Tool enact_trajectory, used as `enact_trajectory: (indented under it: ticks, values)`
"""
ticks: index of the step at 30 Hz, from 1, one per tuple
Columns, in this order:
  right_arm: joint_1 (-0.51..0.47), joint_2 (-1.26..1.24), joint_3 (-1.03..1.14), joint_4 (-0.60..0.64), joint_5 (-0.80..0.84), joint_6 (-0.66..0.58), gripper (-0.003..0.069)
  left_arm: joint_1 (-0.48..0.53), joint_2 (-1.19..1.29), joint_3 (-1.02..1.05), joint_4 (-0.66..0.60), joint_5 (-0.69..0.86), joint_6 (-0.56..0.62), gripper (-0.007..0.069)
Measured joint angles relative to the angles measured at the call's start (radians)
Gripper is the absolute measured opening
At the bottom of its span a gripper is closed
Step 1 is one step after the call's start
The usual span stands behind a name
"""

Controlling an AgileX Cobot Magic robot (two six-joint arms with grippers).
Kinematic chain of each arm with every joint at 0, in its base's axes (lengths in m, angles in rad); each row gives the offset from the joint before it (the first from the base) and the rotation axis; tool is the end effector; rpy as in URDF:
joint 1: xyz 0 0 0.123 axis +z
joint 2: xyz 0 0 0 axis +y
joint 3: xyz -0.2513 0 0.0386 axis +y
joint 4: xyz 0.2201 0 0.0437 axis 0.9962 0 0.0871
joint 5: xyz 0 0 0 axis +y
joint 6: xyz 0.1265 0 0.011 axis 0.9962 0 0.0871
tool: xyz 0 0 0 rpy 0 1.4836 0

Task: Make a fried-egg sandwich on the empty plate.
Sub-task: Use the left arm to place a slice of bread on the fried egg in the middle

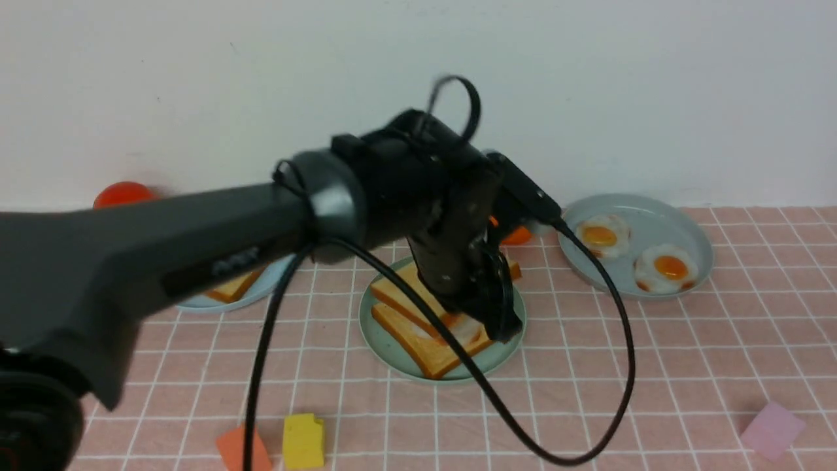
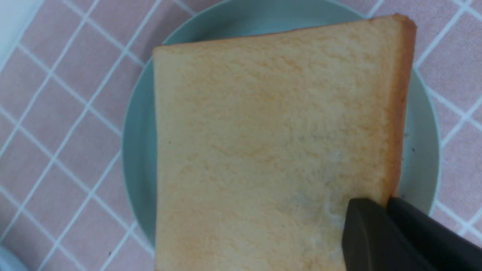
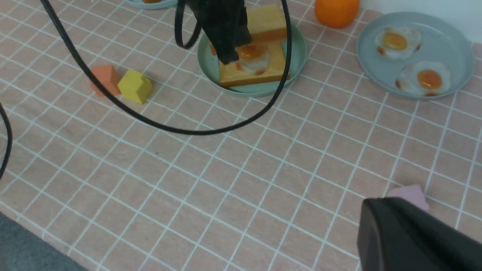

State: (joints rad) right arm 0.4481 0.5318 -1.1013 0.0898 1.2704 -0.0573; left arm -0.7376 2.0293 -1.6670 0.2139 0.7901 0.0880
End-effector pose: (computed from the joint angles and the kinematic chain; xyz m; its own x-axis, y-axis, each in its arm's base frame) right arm 0.0568 0.0394 0.3664 -0.5028 -0.2756 -0.8193 -0.5105 0.8595 0.0241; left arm 0.3305 -0.2744 0.1850 -0.4802 0.7535 -0.4491 0.7449 0.6206 0.2447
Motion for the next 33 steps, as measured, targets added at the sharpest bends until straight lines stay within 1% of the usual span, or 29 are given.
enact_trajectory:
  ticks: [4,18,21,25,33]
  values:
    - [0.0,0.0,0.0,0.0,0.0,-0.001,0.0005,-0.001,0.024,0.0,0.017,-0.009,0.0,0.0002]
    - [0.0,0.0,0.0,-0.003,0.0,-0.004,0.0005,-0.001,0.073,0.0,0.016,0.006,0.011,0.0001]
    - [0.0,0.0,0.0,-0.004,0.0,-0.004,0.0005,-0.001,0.075,0.0,0.014,0.006,0.014,0.0015]
    - [0.0,0.0,0.0,-0.004,0.0,-0.004,0.0006,-0.001,0.075,0.0,0.013,0.004,0.014,0.0085]
    - [0.0,0.0,0.0,-0.004,0.0,-0.004,0.0006,-0.002,0.075,0.0,0.008,0.003,0.01,0.0343]
